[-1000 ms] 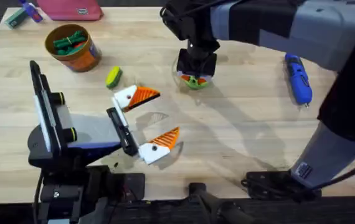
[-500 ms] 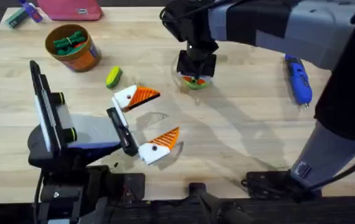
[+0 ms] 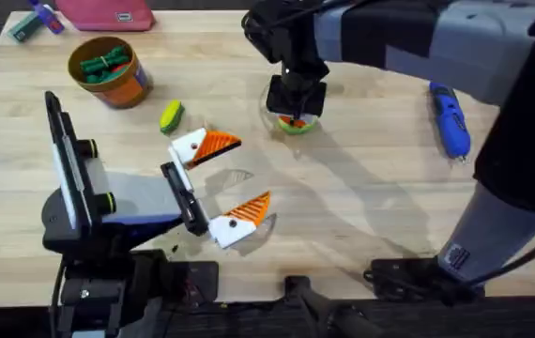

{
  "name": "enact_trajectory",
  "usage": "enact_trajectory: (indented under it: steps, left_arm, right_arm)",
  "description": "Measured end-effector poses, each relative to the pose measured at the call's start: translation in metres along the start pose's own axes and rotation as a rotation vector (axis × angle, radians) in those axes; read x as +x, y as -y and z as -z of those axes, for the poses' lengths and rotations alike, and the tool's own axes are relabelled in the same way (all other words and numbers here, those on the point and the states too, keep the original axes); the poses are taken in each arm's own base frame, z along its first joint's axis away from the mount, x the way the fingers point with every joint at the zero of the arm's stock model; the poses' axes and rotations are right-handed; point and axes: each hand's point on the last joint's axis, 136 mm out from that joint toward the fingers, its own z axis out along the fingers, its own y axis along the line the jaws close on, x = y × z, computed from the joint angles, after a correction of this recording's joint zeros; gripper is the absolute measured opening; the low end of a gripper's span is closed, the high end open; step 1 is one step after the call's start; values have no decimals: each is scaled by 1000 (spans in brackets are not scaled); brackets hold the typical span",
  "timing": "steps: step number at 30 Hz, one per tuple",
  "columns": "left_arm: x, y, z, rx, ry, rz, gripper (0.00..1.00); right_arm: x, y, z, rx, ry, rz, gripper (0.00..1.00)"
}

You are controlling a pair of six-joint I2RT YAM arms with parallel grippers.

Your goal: Pick up the gripper from the table and insert it into the empty holder that is missing its gripper. Then pick up a screw, insert it into the mounting hole, and use the screwdriver to tighten it. Finally, clean up the table by picking up the vegetable and placing it into the bucket.

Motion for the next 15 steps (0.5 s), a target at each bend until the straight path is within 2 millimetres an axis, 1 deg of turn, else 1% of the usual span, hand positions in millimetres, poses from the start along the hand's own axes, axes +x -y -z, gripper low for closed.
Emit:
enact_trajectory:
  steps: [5,9,11,15]
  left_arm:
    - [0,0,0,0,0,0,985]
    - [0,0,0,0,0,0,986]
    - [0,0,0,0,0,0,986]
    - [0,0,0,0,0,0,986]
  right_arm:
    - [0,0,1,1,-1,9,7]
    - [-1,0,9,5,-6,29,6]
    - [-5,-2,20,0,-2,47,6]
    - [-16,-10,48,-24,18,85,6]
